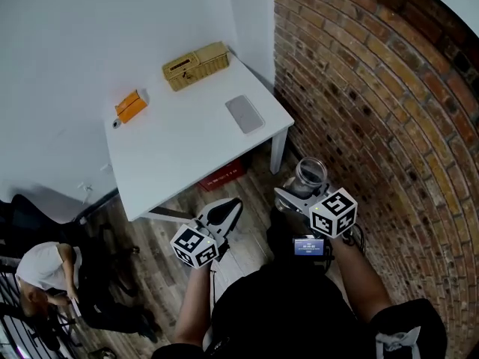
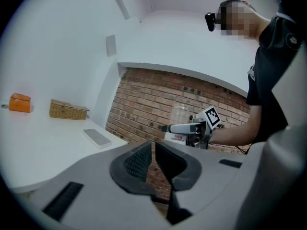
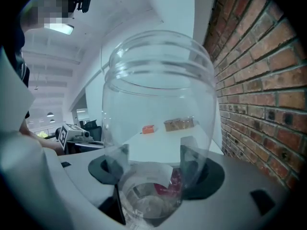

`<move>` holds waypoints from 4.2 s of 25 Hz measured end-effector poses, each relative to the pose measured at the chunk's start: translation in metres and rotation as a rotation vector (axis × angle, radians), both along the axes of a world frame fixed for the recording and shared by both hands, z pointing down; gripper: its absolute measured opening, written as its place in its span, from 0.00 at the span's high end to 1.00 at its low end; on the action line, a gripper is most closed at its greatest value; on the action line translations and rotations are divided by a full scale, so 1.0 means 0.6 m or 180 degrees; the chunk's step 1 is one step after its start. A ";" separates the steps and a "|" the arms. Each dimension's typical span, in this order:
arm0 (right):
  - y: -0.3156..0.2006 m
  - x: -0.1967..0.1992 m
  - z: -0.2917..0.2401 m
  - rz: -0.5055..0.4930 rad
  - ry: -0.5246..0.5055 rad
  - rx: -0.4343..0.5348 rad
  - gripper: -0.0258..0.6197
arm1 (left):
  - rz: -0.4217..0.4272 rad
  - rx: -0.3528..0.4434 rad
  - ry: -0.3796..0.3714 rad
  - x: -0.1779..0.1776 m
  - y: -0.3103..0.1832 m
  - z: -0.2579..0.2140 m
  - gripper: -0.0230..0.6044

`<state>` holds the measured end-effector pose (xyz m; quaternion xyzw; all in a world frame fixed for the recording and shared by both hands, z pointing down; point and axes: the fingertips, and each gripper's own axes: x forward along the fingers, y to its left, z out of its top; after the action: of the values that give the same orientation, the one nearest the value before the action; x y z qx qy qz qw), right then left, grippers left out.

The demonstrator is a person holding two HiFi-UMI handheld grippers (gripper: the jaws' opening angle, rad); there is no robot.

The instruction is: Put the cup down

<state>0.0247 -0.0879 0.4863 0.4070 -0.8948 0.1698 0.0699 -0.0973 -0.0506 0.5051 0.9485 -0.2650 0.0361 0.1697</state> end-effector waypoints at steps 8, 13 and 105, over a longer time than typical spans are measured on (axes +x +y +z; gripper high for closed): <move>-0.183 0.029 0.005 -0.0246 -0.0065 -0.0065 0.44 | -0.0187 -0.0081 -0.0036 0.052 -0.184 0.000 0.92; -0.288 0.060 0.007 -0.0348 -0.0155 -0.0092 0.44 | -0.0210 -0.0157 -0.0059 0.101 -0.272 -0.002 0.92; -0.661 -0.169 0.130 -0.0772 0.0467 0.0728 0.24 | -0.0789 -0.0451 -0.0051 -0.020 -0.410 0.022 0.92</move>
<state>-0.0766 -0.4847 0.5642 0.3127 -0.9433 0.0272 0.1082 -0.1093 -0.2967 0.5181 0.8939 -0.3782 0.0410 0.2373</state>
